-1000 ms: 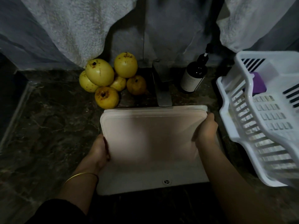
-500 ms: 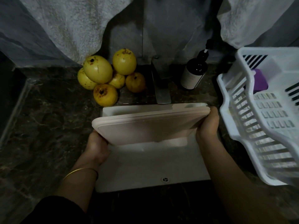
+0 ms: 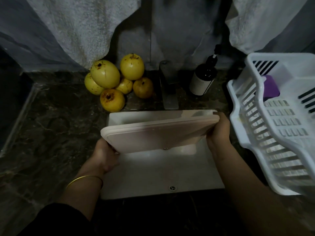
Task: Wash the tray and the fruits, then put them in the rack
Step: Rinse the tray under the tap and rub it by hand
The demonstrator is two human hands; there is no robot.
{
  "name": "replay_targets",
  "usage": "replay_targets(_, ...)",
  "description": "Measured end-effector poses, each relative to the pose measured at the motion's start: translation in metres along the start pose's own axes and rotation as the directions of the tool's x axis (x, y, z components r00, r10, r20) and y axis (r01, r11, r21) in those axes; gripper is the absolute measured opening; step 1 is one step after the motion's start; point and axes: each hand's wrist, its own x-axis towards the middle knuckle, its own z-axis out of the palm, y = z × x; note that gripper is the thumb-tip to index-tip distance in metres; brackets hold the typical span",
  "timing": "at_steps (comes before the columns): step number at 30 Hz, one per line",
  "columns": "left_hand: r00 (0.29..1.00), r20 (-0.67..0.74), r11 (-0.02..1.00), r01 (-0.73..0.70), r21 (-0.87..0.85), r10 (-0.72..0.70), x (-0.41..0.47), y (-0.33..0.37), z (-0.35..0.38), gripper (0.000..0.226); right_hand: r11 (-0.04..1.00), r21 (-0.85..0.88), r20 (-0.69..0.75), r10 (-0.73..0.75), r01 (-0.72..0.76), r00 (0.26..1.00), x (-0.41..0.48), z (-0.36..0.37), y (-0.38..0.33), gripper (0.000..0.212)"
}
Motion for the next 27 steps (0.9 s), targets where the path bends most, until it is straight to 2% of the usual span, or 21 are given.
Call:
replay_targets(2,1.000,0.009,1.000,0.014,-0.010,-0.014,-0.005,0.004,0.003,0.025,0.996,0.087,0.054,-0.008,0.003,0.999,-0.002,-0.007,0.000,0.064)
replay_targets(5,1.000,-0.001,1.000,0.026,-0.004,-0.026,-0.014,0.008,0.006,0.040,0.987,0.158,0.072,0.007,-0.018,0.997,0.000,-0.017,0.003,0.062)
replay_targets(7,0.999,-0.035,0.999,0.043,0.024,-0.042,-0.018,0.010,0.007,0.033,0.970,0.234,0.091,0.052,-0.072,0.994,0.002,-0.025,0.002,0.063)
replay_targets(9,0.997,-0.010,0.993,0.078,0.087,-0.077,-0.020,0.009,0.004,0.026,0.929,0.323,0.127,0.145,-0.179,0.981,0.009,-0.033,0.001,0.055)
replay_targets(10,0.996,0.010,0.987,0.090,0.132,-0.092,-0.019,0.008,0.002,0.027,0.929,0.296,0.144,0.188,-0.223,0.972,0.010,-0.036,0.000,0.046)
replay_targets(11,0.995,0.014,0.983,0.092,0.157,-0.095,-0.020,0.006,0.001,0.028,0.947,0.188,0.171,0.228,-0.259,0.958,0.011,-0.037,-0.001,0.035)
replay_targets(13,0.996,0.026,0.982,0.076,0.170,-0.082,-0.021,0.002,-0.001,0.030,0.949,-0.178,0.182,0.292,-0.261,0.939,0.018,-0.044,0.001,0.020)
replay_targets(15,0.997,0.045,0.986,0.061,0.155,-0.069,-0.020,-0.002,-0.001,0.032,0.842,-0.501,0.173,0.325,-0.201,0.930,0.023,-0.050,0.004,0.030)
replay_targets(18,0.997,0.056,0.990,0.049,0.135,-0.057,-0.018,-0.004,-0.002,0.034,0.633,-0.769,0.151,0.308,-0.084,0.939,0.025,-0.050,0.004,0.034)
replay_targets(20,0.997,0.057,0.990,0.045,0.137,-0.053,-0.017,-0.006,-0.003,0.035,0.514,-0.858,0.159,0.266,-0.001,0.951,0.025,-0.046,0.005,0.035)
replay_targets(24,0.995,0.094,0.992,0.029,0.120,-0.041,-0.015,-0.009,-0.002,0.031,0.420,-0.904,0.181,0.212,0.078,0.960,0.026,-0.038,0.006,0.038)
replay_targets(27,0.990,0.138,0.991,0.022,0.133,-0.041,-0.006,-0.010,-0.004,0.025,0.294,-0.951,0.134,0.131,0.091,0.982,0.028,-0.036,0.009,0.039)
